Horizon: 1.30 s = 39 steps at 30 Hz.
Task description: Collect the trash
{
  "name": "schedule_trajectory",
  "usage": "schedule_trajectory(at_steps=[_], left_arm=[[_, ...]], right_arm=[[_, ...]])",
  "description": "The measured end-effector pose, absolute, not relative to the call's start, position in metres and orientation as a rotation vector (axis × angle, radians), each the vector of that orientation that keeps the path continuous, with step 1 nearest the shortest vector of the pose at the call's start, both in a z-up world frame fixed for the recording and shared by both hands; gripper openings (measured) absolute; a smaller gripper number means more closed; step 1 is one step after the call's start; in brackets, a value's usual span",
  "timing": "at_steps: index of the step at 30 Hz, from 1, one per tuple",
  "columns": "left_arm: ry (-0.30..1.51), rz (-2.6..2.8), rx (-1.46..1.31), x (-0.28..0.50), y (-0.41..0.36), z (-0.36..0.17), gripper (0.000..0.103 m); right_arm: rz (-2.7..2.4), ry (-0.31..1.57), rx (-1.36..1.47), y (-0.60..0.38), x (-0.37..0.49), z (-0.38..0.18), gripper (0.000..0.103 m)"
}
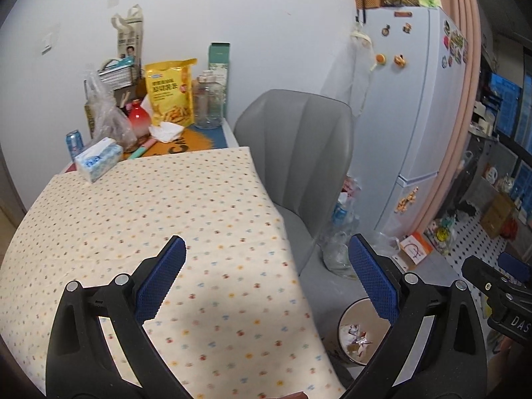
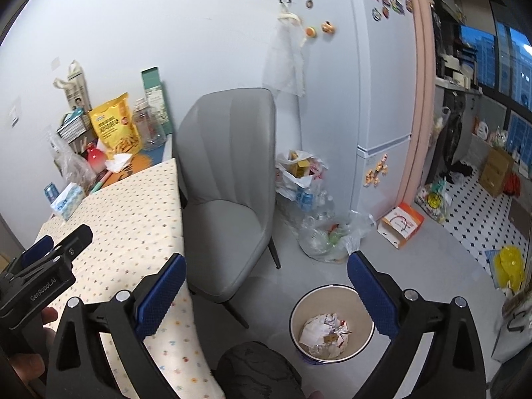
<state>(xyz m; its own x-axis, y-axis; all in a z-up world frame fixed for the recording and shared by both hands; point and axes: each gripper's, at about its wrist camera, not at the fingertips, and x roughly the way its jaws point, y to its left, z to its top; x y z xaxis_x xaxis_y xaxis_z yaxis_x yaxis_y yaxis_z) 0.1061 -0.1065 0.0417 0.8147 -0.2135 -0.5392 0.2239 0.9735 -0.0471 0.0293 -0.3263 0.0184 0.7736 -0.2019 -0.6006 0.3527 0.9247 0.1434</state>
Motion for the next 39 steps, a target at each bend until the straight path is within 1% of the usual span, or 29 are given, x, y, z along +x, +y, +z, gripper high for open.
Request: schedule_trajectory(at_steps=[6,16,26,39], left_arm=[[0.548,-0.195,0.016,0.092,-0.081,0.051,0.097],[0.522,-0.165,0.010,0.070,-0.059,0.061,0.097],[0.504,-0.137,0.008,0.054,-0.045,0.066,0.097],[0.499,-0.105,-0.009,0.047,-0.033,0.065,0.097]], right_arm=[[-0.277,0.604,0.236,-0.300,0.023,0.026,0.095],[-0.234,0.580,0.195,-0.274,0.005,0.041,0.095],[-0.207,0.558,0.186,-0.265,-0.009,0.049,0.095],[-0.196,0.562,0.185,-0.259,-0.009,0.047,0.095]])
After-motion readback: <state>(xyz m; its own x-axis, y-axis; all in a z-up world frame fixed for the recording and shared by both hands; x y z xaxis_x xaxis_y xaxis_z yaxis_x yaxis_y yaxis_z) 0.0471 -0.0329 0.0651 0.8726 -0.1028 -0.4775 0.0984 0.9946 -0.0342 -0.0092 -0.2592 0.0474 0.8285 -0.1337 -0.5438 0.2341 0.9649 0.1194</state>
